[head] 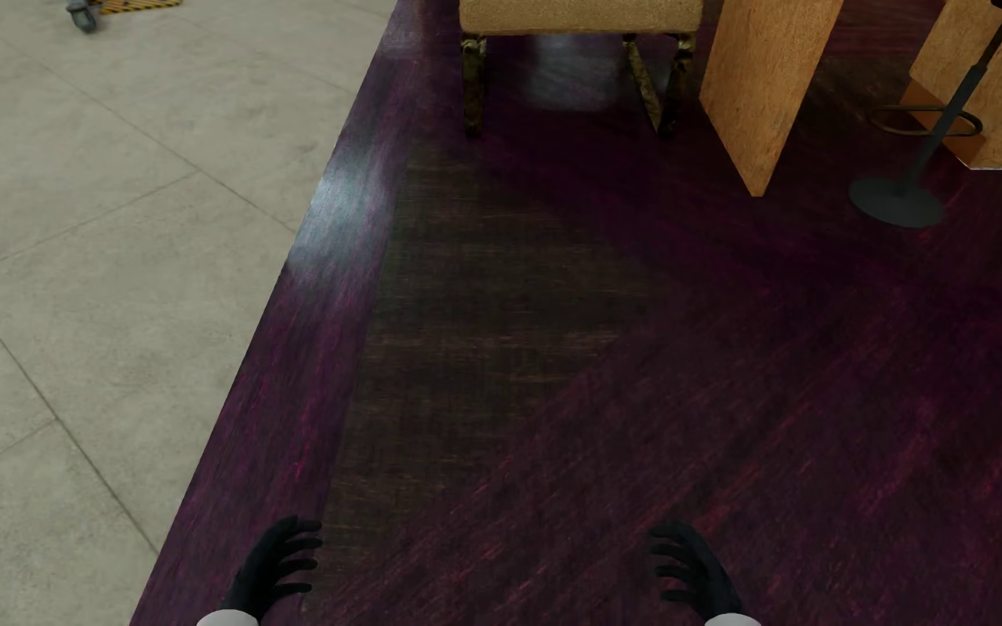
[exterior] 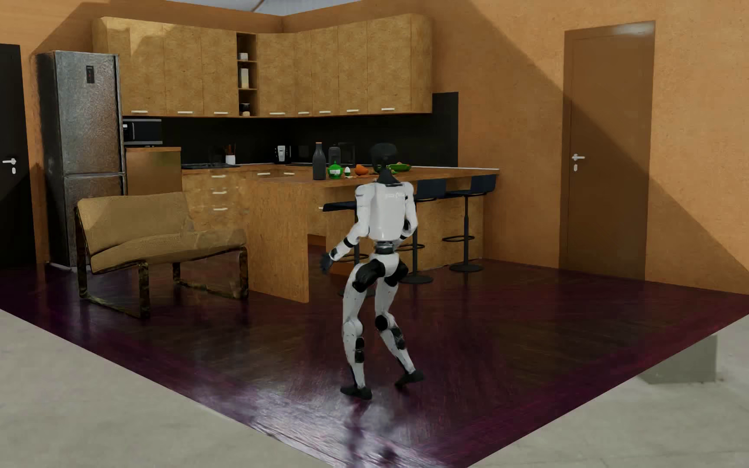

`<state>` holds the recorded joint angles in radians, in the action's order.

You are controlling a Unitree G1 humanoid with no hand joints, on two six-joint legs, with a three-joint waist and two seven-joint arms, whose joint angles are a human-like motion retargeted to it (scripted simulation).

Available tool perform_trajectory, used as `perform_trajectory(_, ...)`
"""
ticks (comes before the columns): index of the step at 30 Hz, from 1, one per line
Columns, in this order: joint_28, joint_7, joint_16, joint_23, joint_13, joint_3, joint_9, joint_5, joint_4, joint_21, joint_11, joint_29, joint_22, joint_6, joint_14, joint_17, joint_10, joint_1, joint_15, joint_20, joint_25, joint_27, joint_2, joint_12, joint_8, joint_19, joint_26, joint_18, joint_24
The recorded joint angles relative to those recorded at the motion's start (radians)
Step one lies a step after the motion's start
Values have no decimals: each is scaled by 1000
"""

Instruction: Walk to the armchair

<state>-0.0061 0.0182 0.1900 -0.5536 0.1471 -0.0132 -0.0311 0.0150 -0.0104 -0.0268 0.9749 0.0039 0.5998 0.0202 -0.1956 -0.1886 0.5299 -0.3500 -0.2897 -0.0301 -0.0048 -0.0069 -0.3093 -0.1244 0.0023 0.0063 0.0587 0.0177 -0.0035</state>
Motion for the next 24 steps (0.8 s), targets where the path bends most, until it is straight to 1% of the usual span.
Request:
perform_trajectory(1,-2,-1,22,-44,29,-7,1,19,-1,-5,-50,19,28,-2,-24,14,22,11,-87,16,-15,2,-21,-23,-9,-19,15,-5,-11)
perform_trajectory(2,5,3,18,-64,60,-2,13,55,0,-2,-201,44,4,-3,-65,13,79,-2,-230,6,-38,21,-52,-25,10,-132,4,0,-28)
perform_trajectory(3,22,0,7,-101,72,-12,18,81,7,21,-209,69,3,-14,-123,13,131,-12,-170,-24,-54,52,-51,-23,-4,110,-19,11,-37)
perform_trajectory(4,41,-1,-10,-129,66,-19,22,79,18,5,-210,84,5,-25,-161,8,168,-14,-138,-33,-58,89,-42,-19,-19,32,-53,26,-34)
perform_trajectory(5,58,-7,-45,-130,61,-15,20,56,39,-7,-210,89,-5,-56,-198,3,196,-21,-155,-31,-50,126,-39,-17,-22,25,-93,32,-19)
perform_trajectory(6,61,-20,-40,-113,65,-1,34,47,33,-17,-211,76,-4,-78,-216,-1,227,-17,-177,-36,-31,140,-14,-25,-20,25,-103,36,-2)
perform_trajectory(7,58,-21,-42,-98,57,19,43,41,34,-16,-209,51,-1,-99,-226,7,241,-32,-201,-12,-3,139,2,-30,-22,27,-106,37,14)
perform_trajectory(8,53,-18,-58,-98,35,37,45,34,48,-37,-213,19,4,-121,-242,-4,265,-48,-225,12,34,114,22,-57,-26,30,-91,17,25)
perform_trajectory(9,47,-14,-39,-79,-4,37,61,38,45,-48,-197,-7,28,-120,-275,-3,280,-28,-249,16,68,83,42,-85,-21,36,-73,9,25)
perform_trajectory(10,45,-13,-14,-68,-40,37,80,31,50,-39,-142,-32,28,-115,-307,27,293,-8,-248,28,94,45,37,-112,-14,16,-71,11,17)
perform_trajectory(11,51,-15,5,-49,-52,37,96,22,54,-55,-25,-60,44,-105,-330,56,292,12,-191,45,110,9,-7,-116,-1,24,-70,11,2)
perform_trajectory(12,67,-17,31,-67,-44,24,102,19,43,-71,97,-65,57,-68,-327,68,243,53,-74,52,122,-11,-69,-107,13,-55,-69,13,-22)
perform_trajectory(13,87,-22,29,-83,-30,3,104,25,40,-63,135,-45,46,-38,-326,53,196,95,-15,56,128,-10,-122,-89,3,-135,-67,15,-45)
perform_trajectory(14,100,-12,31,-39,-5,-34,111,45,43,-56,100,-21,23,1,-326,48,195,117,-54,41,115,17,-180,-68,-20,-178,-55,26,-61)
perform_trajectory(15,97,0,2,-33,33,-42,121,75,43,-33,-43,-1,-1,36,-259,17,385,51,-80,17,78,40,-207,-18,-35,-197,-60,45,-55)
perform_trajectory(16,85,-5,-28,-108,68,-40,127,92,44,-34,-122,2,14,57,-111,-19,601,-39,-114,-13,37,52,-168,52,-27,45,-78,66,-38)
perform_trajectory(17,63,-15,-55,-165,80,-35,115,82,52,-56,-122,-9,18,52,-21,-46,690,-113,-142,-11,11,78,-138,66,-32,41,-92,86,-20)
perform_trajectory(18,36,-30,-71,-128,78,-26,103,67,60,-58,-147,-36,18,27,-102,-33,586,-160,-157,5,10,114,-99,28,-35,45,-82,103,-7)
perform_trajectory(19,10,-39,-56,-74,65,-1,112,53,68,-47,-155,-68,19,-2,-166,15,456,-199,-176,0,20,138,-51,5,-39,47,-73,116,0)
perform_trajectory(20,-14,-45,-23,-11,45,27,121,39,80,-22,-59,-91,51,-30,-79,73,322,-224,-179,6,31,140,-59,8,-30,26,-53,111,5)
perform_trajectory(21,-21,-40,27,-30,28,5,113,37,69,-64,97,-83,62,-26,-106,71,327,-195,-76,27,42,111,-122,-1,-8,-9,-37,11,9)
perform_trajectory(22,-11,-36,63,-43,35,-9,91,37,62,-71,184,-53,59,-14,-122,60,310,-166,15,34,57,85,-185,-13,4,-80,-20,16,6)
perform_trajectory(23,14,-34,81,-50,53,-28,60,33,65,-67,174,-6,70,-1,-130,50,275,-132,-13,39,73,72,-226,-33,-8,-119,8,18,-2)
perform_trajectory(24,43,-19,67,-26,54,-37,54,41,71,-31,115,33,34,22,-136,49,235,-79,-88,36,85,88,-238,-16,-12,-98,-8,25,-17)
